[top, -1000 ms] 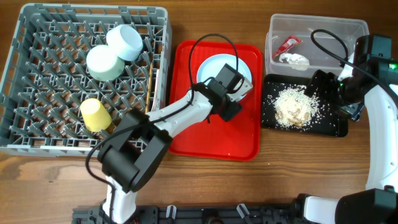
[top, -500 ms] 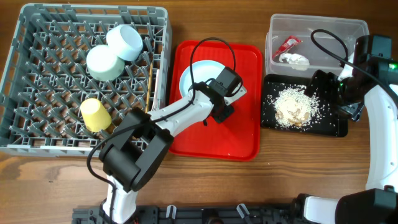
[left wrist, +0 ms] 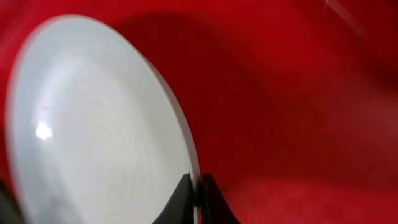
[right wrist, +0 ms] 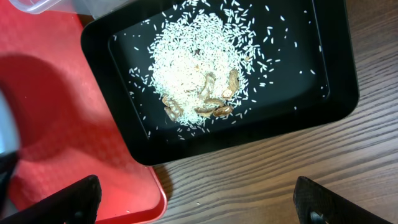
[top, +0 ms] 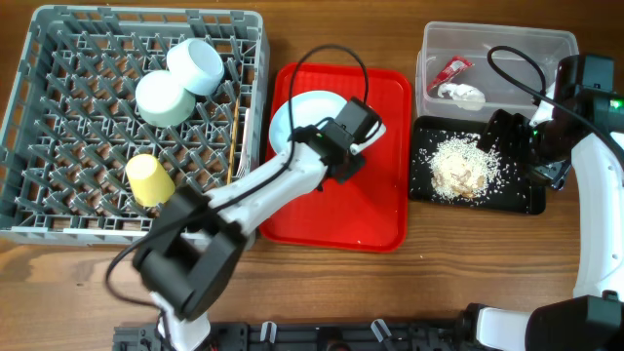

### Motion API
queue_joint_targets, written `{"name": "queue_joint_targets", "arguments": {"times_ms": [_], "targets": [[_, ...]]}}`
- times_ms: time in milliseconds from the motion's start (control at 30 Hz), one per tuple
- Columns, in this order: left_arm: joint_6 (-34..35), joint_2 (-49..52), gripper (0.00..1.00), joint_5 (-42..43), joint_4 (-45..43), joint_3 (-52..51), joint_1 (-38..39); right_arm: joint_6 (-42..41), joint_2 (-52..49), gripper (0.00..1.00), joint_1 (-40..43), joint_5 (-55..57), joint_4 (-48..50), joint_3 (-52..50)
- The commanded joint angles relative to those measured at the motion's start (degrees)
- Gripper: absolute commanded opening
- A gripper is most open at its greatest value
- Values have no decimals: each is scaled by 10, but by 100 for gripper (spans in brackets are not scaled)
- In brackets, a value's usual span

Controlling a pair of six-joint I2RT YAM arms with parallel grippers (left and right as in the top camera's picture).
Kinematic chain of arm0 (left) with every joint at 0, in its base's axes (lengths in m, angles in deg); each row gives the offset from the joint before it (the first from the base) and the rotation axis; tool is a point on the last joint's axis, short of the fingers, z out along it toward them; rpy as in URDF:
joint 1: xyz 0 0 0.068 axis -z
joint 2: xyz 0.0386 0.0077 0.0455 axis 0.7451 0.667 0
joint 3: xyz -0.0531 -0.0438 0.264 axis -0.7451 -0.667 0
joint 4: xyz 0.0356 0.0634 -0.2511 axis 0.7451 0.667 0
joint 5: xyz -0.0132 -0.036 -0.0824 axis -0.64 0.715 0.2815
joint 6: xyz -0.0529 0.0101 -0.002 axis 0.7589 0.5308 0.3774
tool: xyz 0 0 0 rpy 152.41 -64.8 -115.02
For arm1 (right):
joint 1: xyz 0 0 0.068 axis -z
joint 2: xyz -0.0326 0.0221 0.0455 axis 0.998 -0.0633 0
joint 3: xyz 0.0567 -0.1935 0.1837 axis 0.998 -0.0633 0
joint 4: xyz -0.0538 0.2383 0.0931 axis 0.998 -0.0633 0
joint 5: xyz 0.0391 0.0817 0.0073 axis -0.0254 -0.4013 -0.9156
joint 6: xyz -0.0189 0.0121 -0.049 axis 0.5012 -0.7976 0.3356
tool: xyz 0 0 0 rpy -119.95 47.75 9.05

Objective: Sort waste into correct bins and load items into the dishwasher rack
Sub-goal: 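Lift the white plate with the left gripper and carry it to the rack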

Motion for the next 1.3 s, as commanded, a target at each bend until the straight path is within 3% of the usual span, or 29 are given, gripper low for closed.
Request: {"name": "queue_joint_targets", "arguments": {"times_ms": [0,33,100,233,567,933,1167,1200,1233,1267], "targets": [[13,-82,4,-14,-4,10,-2,12,10,100,2,-5,1,10],[24,-93,4,-14,-4,10,-4,11,10,100,2,-5,1,10],[124,-171,4,-10,-4,10,-39,12,10,100,2,-5,1,10],[187,-216,4,45,-5,10,-90,12,10,100,2,-5,1,10],[261,-244,4,308,-22,10,-235,12,10,100,2,-5,1,10],[304,-209,4,447,-21,10,-336,12,10,100,2,-5,-1,10],[304,-165,4,450,-19,10,-374,12,10,100,2,-5,-1,10],[304,-161,8,450,-19,10,-381,12,10,100,2,-5,-2,10],[303,-159,23,449,-19,10,-390,11,10,100,2,-5,-2,10],[303,-157,25,449,-20,10,-399,11,10,100,2,-5,-2,10]]}}
